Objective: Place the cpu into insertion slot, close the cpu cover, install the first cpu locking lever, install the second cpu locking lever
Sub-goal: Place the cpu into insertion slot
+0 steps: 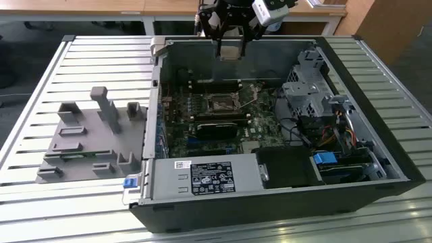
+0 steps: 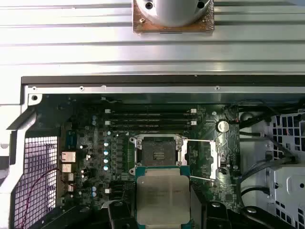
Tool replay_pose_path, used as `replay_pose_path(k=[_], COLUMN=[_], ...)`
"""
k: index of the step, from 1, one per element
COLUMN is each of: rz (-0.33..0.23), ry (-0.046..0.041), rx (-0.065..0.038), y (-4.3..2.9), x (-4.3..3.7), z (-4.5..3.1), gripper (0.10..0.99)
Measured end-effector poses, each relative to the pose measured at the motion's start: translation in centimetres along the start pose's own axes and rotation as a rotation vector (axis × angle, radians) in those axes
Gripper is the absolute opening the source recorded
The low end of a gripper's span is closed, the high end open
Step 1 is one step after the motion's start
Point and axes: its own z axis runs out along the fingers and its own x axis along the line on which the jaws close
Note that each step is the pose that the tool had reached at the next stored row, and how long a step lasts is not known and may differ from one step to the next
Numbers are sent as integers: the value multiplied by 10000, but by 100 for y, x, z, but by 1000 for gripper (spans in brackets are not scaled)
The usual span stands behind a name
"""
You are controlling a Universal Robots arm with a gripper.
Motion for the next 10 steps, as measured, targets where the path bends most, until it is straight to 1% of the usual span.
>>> replay_pose_path(k=[5,10], rz=[54,361], ry=[-4,-32], rx=[-1,-6], y=[0,0], x=[0,0], z=[0,0], gripper=[541,541])
